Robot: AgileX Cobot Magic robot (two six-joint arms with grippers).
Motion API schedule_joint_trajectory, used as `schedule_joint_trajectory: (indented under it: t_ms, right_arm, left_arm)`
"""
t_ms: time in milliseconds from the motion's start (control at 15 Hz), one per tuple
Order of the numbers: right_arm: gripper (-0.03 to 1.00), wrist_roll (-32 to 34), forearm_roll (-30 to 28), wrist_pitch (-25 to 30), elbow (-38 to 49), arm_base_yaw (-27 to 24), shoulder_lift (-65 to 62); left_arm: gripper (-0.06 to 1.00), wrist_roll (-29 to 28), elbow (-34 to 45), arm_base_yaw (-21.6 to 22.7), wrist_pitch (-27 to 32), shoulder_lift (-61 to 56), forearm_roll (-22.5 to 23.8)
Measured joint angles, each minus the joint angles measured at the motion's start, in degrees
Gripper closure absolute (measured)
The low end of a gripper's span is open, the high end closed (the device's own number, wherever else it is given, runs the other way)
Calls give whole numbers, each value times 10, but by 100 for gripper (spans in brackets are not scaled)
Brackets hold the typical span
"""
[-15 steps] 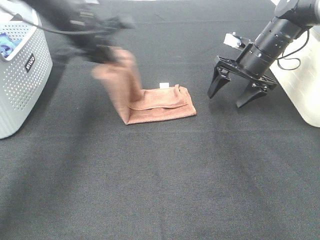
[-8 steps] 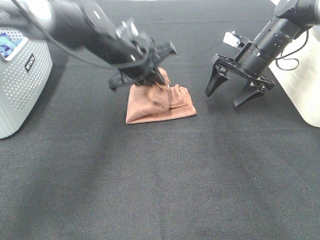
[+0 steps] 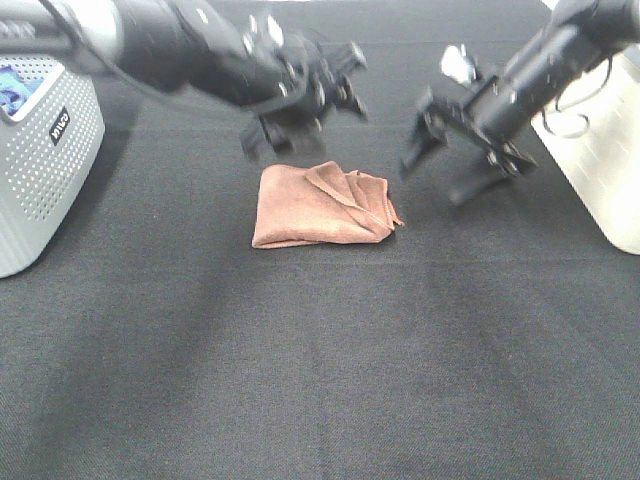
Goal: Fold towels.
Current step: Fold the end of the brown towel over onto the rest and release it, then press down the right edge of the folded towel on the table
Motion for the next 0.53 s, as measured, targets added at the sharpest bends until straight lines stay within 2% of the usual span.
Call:
schedule_joint_trajectory:
  t_ms: [67,133,200,333,467,533]
  right_arm:
    - [16,0,0,0,0,0,0]
    - [16,-19,38,9,0,5,-7]
    - [17,-37,72,10,0,17,-10]
    - [18,-69,93,2,0,59,-10]
    - [19,-91,100,-41,0,105,-5]
    - [19,-103,101,-78,0,134,5]
  left_arm:
    - [30,0,0,0,0,0,0]
    - [30,29,-1,13,1,-7,2]
    - [30,54,-1,28,5,-18,8]
    - [30,84,-4,62,26,-38,29]
    - [30,91,-4,100,64,-48,53]
    - [30,91,-4,112,81,-48,57]
